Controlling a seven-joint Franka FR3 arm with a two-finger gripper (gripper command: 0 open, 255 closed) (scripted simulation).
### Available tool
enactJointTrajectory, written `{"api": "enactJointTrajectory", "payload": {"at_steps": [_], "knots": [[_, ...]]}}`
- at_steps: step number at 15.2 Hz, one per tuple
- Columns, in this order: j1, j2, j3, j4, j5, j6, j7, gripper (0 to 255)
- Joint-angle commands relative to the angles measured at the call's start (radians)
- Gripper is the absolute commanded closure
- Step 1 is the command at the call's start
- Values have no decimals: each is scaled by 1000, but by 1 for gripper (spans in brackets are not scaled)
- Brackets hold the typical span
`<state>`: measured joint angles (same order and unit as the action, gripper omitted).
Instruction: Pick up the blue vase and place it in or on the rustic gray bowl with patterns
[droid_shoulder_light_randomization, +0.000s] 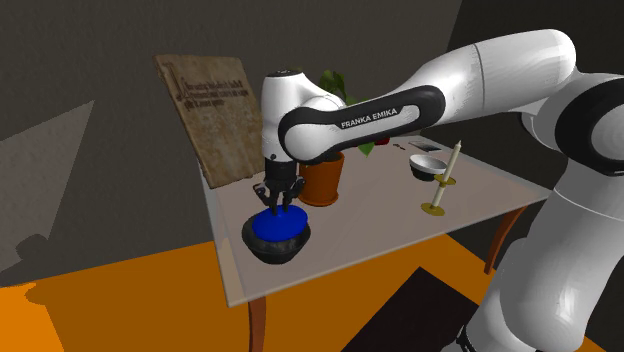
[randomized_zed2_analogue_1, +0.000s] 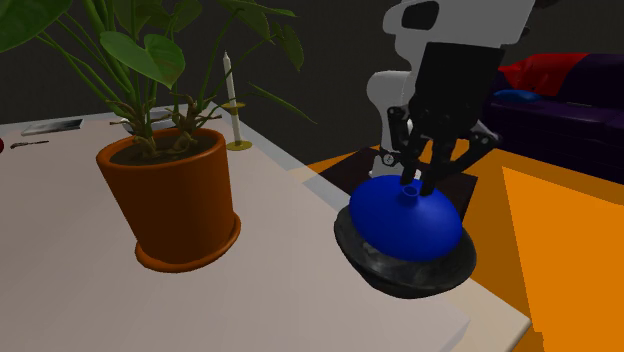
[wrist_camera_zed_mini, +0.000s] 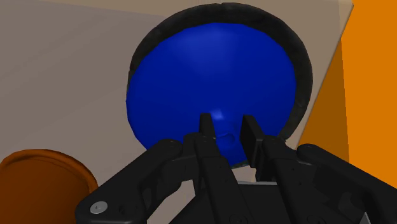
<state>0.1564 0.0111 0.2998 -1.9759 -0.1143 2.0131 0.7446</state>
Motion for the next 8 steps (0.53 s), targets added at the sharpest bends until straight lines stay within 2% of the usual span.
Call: {"api": "enactJointTrajectory", "payload": {"at_steps": [1,5,6,8], "knots": [[0,-1,0,-1,0,1,0,255],[0,-1,0,-1,0,1,0,255],[0,0,0,-1,0,1,0,0],[0,0,0,-1,0,1,0,0]]}}
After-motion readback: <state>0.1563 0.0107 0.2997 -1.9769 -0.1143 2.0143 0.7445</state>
